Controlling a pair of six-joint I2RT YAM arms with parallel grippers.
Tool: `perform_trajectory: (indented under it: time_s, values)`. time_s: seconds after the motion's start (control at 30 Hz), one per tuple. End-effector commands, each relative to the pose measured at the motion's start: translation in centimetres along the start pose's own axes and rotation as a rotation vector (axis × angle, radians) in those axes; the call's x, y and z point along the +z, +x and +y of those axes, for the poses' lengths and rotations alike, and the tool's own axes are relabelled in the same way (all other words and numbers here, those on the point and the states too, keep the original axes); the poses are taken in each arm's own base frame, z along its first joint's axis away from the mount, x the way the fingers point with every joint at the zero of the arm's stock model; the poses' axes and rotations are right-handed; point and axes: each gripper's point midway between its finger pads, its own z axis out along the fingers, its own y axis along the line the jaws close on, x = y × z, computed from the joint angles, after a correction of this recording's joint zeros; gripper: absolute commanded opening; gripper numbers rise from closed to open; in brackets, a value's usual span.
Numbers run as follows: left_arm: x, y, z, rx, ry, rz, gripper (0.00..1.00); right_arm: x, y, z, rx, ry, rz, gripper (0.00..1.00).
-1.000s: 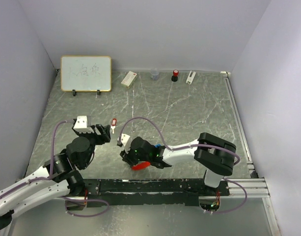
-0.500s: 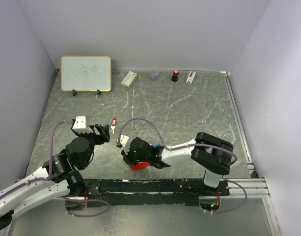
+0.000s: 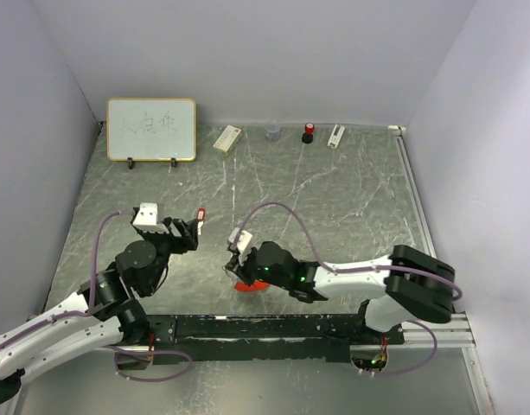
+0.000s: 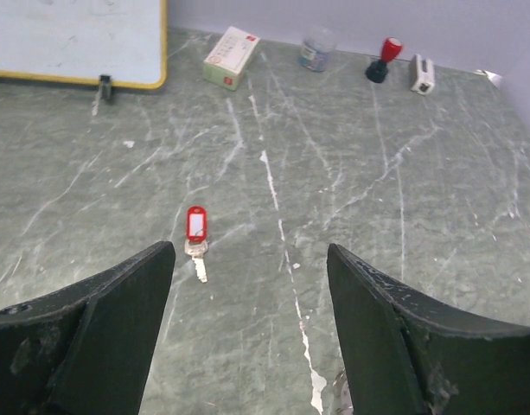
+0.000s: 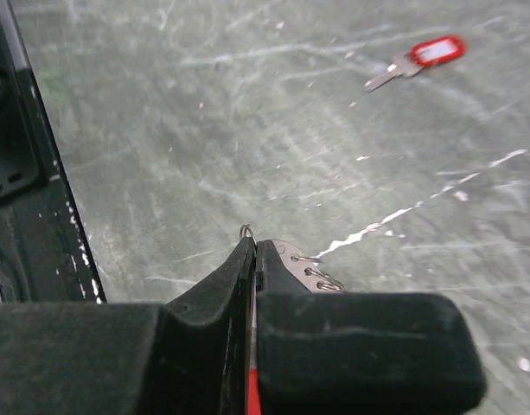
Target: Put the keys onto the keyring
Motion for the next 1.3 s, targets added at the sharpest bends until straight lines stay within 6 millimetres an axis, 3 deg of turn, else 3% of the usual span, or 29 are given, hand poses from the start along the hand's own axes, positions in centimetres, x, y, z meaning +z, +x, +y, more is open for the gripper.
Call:
perform_trajectory:
  time_s: [0.0,0.13,0.27,0.37,0.63,1.03,1.27]
  values:
    - [0.3,-0.3,-2.8,0.055,0.156,-0.026,0.84,-2.3,-3.9,-2.2,-0.013,0.11,-0.176,0.0]
    - [0.3,-0.1,-5.5,0.098,0.303,-0.043,0.83,-4.7,-5.8,-3.5,-0.018,0.164,-0.268,0.0]
    - [0.2,0.6,-8.2,0.16,0.438,-0.033,0.7,-7.1,-7.8,-4.3,-0.025,0.184,-0.368,0.0]
    - [-0.1,1.3,-10.1,0.201,0.543,-0.019,0.65,-8.3,-8.8,-4.7,-0.037,0.195,-0.41,0.0]
    - [-1.6,2.7,-14.0,0.26,0.783,0.006,0.65,-10.2,-10.6,-5.1,-0.083,0.173,-0.457,0.0]
    - [-2.4,3.0,-15.7,0.297,0.891,0.003,0.67,-10.8,-11.1,-4.8,-0.115,0.128,-0.447,0.0]
    - [-2.4,4.2,-16.2,0.329,0.934,0.025,0.63,-10.9,-11.4,-4.3,-0.122,0.098,-0.447,0.0]
